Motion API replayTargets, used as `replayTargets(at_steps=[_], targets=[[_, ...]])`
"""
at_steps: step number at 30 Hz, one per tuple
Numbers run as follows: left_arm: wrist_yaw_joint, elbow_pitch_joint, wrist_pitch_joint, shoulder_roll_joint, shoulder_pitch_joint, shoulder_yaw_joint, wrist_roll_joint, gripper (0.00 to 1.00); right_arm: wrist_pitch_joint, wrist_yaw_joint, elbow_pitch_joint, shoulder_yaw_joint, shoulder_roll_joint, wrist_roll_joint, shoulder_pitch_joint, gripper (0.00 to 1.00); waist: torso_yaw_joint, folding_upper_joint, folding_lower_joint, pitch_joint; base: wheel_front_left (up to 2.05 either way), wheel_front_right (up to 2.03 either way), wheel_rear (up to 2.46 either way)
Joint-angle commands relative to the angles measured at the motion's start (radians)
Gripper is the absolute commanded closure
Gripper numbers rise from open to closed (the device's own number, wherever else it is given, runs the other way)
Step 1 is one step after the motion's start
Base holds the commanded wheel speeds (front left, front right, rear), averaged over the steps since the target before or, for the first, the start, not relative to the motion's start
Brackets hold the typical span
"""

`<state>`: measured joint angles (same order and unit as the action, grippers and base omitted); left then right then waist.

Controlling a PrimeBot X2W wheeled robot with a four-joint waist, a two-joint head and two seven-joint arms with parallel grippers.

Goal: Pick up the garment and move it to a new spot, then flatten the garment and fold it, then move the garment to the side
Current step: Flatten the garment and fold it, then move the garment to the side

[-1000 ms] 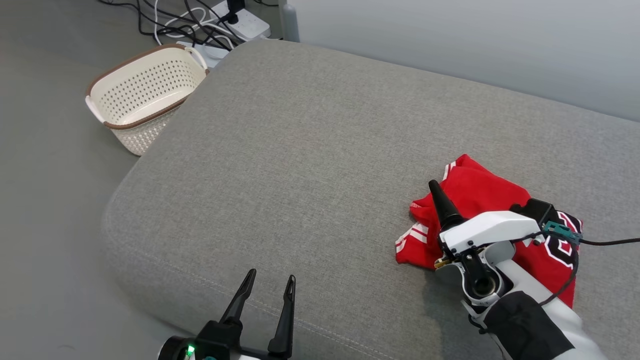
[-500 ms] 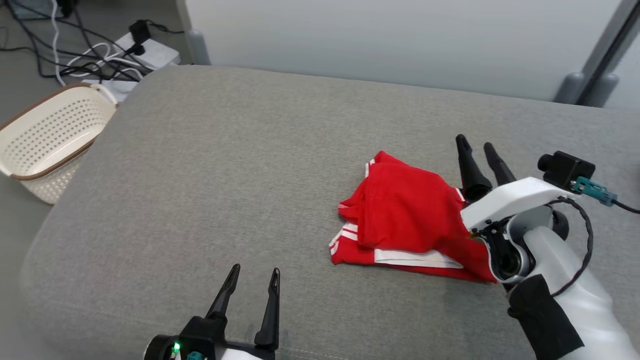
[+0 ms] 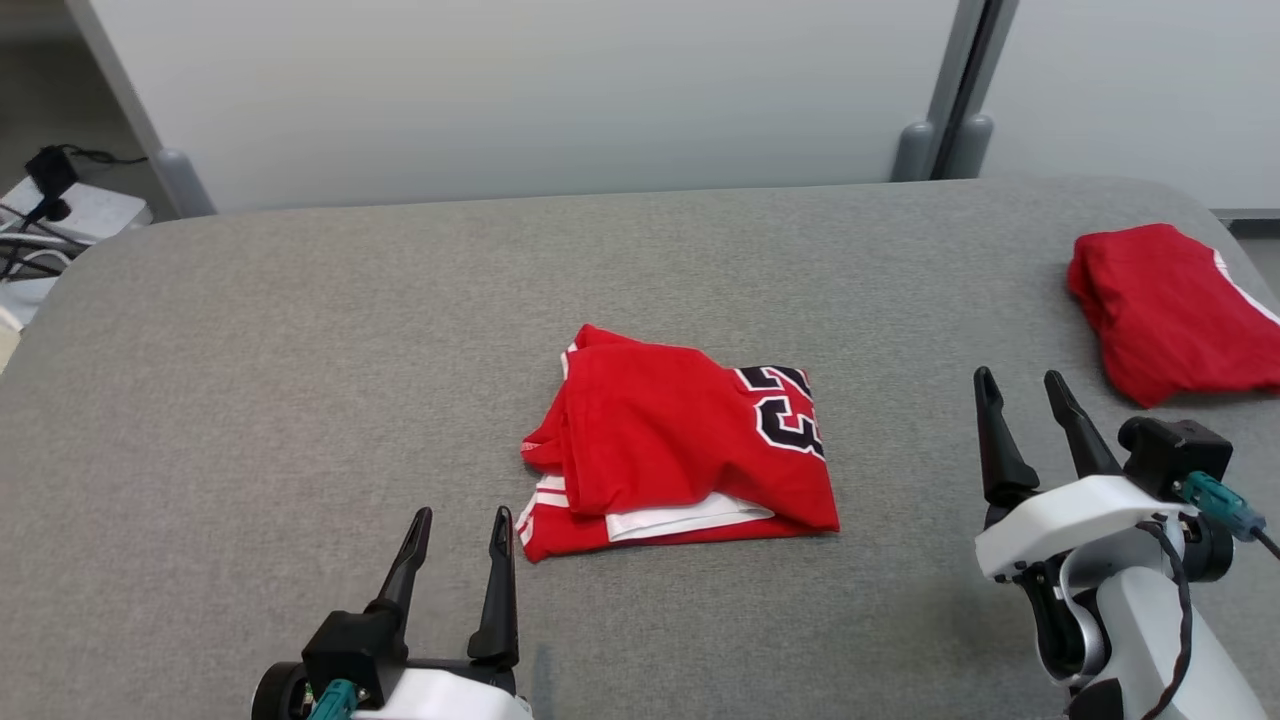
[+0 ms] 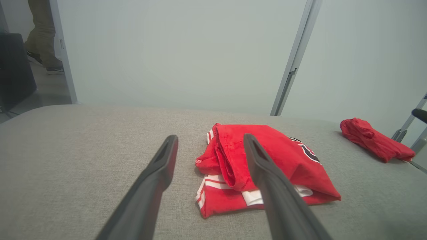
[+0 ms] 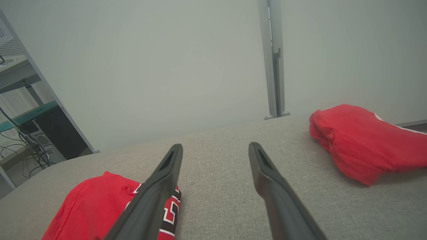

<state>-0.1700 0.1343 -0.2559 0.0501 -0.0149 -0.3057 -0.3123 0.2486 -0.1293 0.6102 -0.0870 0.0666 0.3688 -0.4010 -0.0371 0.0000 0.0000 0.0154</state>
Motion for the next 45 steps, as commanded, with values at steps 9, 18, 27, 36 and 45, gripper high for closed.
replayTargets(at_steps=[9, 18, 27, 36, 45], targets=[[-0.004, -0.021, -0.006, 0.000, 0.023, 0.069, -0.015, 0.00, 0.013, -0.001, -0.212, -0.077, 0.048, -0.042, 0.114, 0.00, -0.075, 0.0000, 0.0000, -0.024, 0.00, 0.00, 0.00], [0.003, -0.074, -0.006, 0.000, -0.038, 0.104, 0.067, 0.00, 0.013, -0.001, -0.357, -0.079, 0.092, -0.033, 0.272, 0.00, -0.061, 0.0000, 0.0000, -0.039, 0.00, 0.00, 0.00], [0.011, -0.126, -0.006, 0.000, -0.099, 0.122, 0.085, 0.00, 0.013, -0.001, -0.429, -0.074, 0.092, -0.025, 0.374, 0.00, -0.041, 0.0000, 0.0000, -0.068, 0.00, 0.00, 0.00], [0.024, -0.141, -0.006, 0.000, -0.132, 0.136, 0.107, 0.00, 0.013, -0.001, -0.413, -0.048, 0.069, -0.062, 0.405, 0.00, -0.021, 0.0000, 0.0000, -0.082, 0.00, 0.00, 0.00], [0.021, -0.132, -0.006, 0.000, -0.127, 0.133, 0.108, 0.00, 0.013, -0.001, -0.412, -0.051, 0.063, -0.066, 0.398, 0.00, -0.012, 0.0000, 0.0000, -0.083, 0.00, 0.00, 0.00]])
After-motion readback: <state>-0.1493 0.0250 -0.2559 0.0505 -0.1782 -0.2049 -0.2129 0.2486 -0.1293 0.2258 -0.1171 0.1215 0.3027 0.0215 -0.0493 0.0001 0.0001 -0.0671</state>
